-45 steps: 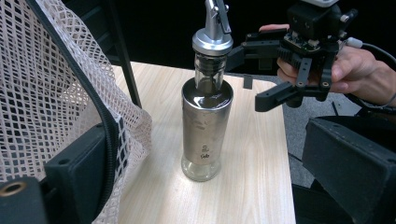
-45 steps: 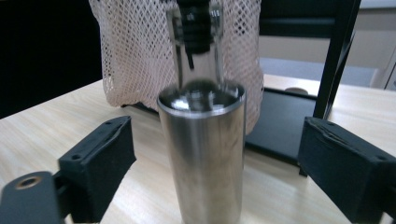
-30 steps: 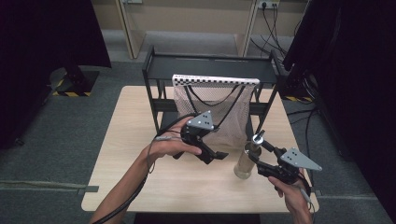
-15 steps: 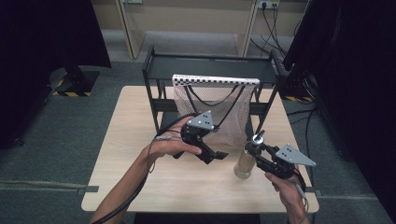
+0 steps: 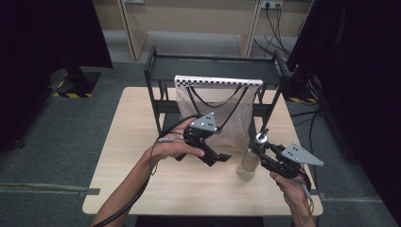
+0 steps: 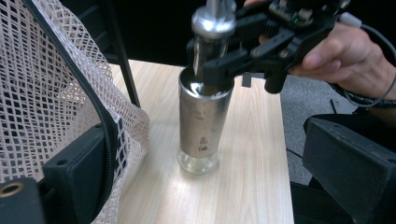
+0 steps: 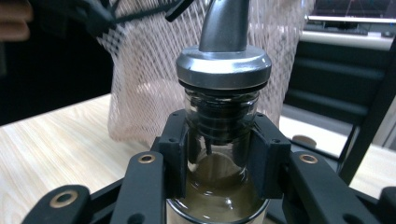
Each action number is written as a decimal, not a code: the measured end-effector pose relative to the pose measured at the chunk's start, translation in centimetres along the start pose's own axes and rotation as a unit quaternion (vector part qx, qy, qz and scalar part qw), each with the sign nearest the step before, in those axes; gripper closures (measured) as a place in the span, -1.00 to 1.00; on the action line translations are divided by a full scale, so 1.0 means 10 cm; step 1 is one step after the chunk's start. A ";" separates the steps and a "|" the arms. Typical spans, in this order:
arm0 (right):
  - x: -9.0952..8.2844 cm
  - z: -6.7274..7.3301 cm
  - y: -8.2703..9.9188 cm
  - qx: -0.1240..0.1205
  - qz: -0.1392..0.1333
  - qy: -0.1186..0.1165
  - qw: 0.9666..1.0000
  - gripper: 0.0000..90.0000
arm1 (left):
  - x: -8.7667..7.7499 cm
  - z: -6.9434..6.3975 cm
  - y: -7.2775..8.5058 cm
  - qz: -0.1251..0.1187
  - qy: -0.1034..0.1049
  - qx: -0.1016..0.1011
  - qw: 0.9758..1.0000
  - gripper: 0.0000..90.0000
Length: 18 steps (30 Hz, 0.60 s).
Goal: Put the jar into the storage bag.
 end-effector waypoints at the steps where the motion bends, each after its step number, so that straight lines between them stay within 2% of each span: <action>1: -0.01 0.01 -0.05 -0.002 -0.004 -0.002 1.000 0.39 | 0.00 0.00 0.00 -0.001 -0.001 -0.001 1.000 -0.87; 8: -0.08 0.06 -0.47 -0.011 -0.022 -0.028 0.999 0.39 | 0.00 -0.01 0.00 0.000 -0.001 0.004 1.000 -0.87; 12: -0.09 0.10 -0.72 -0.021 -0.028 -0.039 0.999 0.39 | -0.01 0.00 -0.01 -0.005 0.002 -0.003 1.000 -0.87; 15: -0.11 0.13 -0.90 -0.025 -0.036 -0.050 0.998 0.39 | 0.00 0.00 0.00 -0.002 -0.001 0.001 1.000 -0.87; 16: -0.11 0.13 -0.90 -0.025 -0.036 -0.050 0.998 0.39 | 0.00 0.00 0.00 -0.002 -0.001 0.001 1.000 -0.88; 18: -0.13 0.16 -1.08 -0.022 -0.043 -0.063 0.997 0.39 | 0.01 0.00 0.00 0.000 -0.002 0.001 1.000 -0.88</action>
Point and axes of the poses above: each handheld gripper's, and its own axes: x roughly forward along the jaws, y roughly out of its underside, z roughly to its left, the point moved 7 cm from there along x, roughly forward along the jaws, and after that the axes turned 1 degree about x, right-handed, at the moved point
